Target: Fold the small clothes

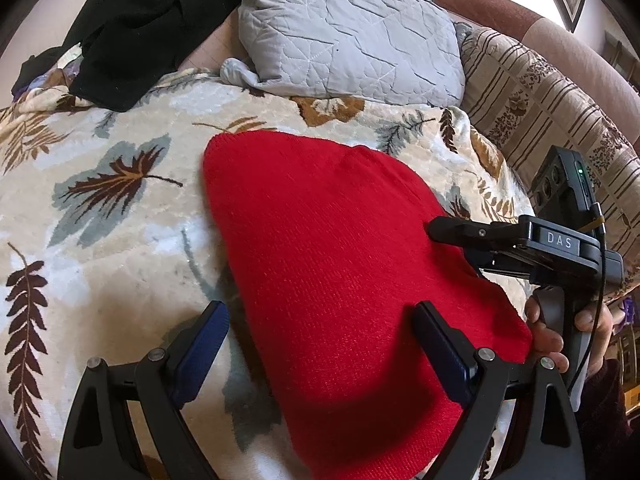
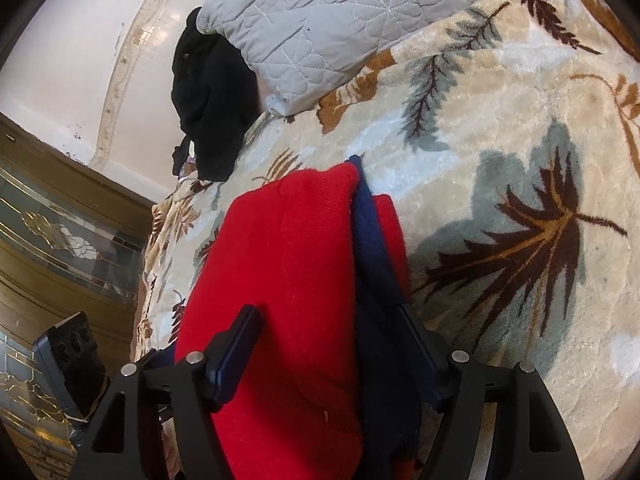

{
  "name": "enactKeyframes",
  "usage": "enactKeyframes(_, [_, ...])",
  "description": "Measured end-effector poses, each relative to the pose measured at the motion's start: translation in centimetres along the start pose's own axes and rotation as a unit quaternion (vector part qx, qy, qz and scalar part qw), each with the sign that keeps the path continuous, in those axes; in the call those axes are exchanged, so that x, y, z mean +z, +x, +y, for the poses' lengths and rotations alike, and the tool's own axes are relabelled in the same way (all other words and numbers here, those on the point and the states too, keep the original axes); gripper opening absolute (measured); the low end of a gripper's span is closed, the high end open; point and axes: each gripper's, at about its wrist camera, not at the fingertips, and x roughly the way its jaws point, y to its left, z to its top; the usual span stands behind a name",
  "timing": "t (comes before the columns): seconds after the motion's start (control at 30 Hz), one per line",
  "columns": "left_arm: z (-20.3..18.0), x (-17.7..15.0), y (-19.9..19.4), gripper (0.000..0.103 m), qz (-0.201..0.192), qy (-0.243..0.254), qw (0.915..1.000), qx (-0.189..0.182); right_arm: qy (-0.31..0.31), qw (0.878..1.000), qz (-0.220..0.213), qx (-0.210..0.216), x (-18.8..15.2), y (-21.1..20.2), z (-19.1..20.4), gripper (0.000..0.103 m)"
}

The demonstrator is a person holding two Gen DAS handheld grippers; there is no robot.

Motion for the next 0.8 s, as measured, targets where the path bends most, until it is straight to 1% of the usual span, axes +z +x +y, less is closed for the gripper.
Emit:
enactKeyframes(0.17, [0.0,0.0,0.4,0.093,0.009,-0.004,0.9999,-0.012,-0.002,1.000,0.010,0.014,0.3,0.4,0.1,0.082])
enactKeyframes(0.3, [0.0,-0.1,0.5,0.093,0.012,-0.007,0.9997,-0.018,-0.016,1.000,0.013,0.011,0.2,0.7,0.7,0.087])
enactKeyframes(0.4, [0.0,-0.1,0.6,0.093,0.014,-0.008,0.9996,-0.021,-0.026,1.000,0.012,0.005,0.2,1.1,1.1,0.087])
enactKeyframes(0.5, [0.0,-0.1,0.7,0.093,0.015,-0.009,0.9996,-0.024,-0.023,1.000,0.010,0.007,0.4,1.3,1.2,0.087])
enactKeyframes(0.8, [-0.1,-0.1,0.4,0.093,0.011,-0.004,0.9998,-0.018,-0.032,0.999,0.005,-0.001,0.4,1.7,1.9,0.086])
